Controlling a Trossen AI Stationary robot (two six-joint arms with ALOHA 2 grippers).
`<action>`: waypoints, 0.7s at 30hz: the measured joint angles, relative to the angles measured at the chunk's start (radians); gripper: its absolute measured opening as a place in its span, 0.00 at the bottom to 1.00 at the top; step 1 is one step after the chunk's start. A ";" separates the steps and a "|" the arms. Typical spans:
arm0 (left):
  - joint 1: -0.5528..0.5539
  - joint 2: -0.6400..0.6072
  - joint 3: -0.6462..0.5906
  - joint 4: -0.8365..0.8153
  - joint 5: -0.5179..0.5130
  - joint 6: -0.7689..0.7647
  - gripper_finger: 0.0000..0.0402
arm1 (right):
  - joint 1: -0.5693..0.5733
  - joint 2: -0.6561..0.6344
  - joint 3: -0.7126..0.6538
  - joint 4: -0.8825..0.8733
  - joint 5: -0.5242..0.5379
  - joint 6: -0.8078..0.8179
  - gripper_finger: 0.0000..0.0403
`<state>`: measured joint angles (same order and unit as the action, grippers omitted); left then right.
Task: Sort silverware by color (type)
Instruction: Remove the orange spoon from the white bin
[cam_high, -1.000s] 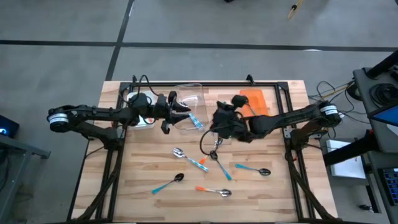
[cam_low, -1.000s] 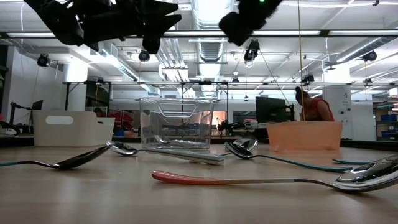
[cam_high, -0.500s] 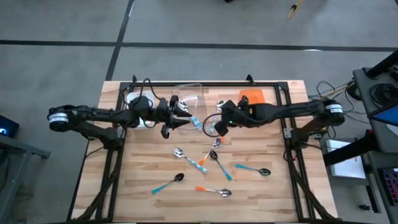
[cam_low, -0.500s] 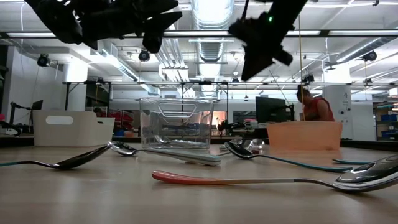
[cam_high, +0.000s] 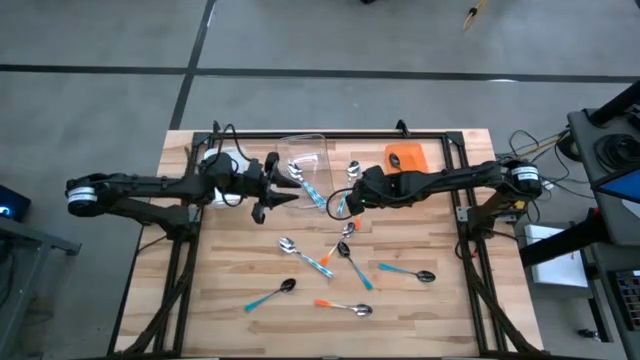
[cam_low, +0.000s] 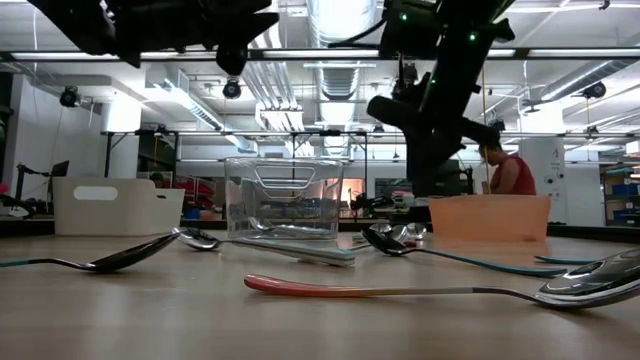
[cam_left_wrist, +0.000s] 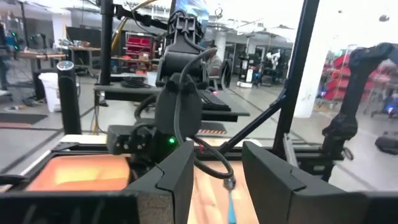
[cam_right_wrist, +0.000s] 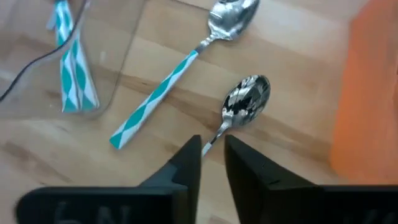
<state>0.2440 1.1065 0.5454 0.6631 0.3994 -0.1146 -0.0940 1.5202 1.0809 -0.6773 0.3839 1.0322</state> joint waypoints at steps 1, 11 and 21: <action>0.000 -0.018 0.000 -0.021 -0.010 0.019 0.29 | 0.000 0.005 0.000 0.001 0.000 0.024 0.19; 0.000 -0.193 0.000 -0.285 -0.109 0.193 0.29 | -0.001 0.123 0.006 0.007 -0.025 0.210 0.42; 0.000 -0.246 0.000 -0.376 -0.113 0.236 0.29 | -0.028 0.245 0.008 0.019 -0.017 0.279 0.40</action>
<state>0.2440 0.8602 0.5453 0.2875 0.2867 0.1210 -0.1225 1.7648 1.0889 -0.6587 0.3667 1.3116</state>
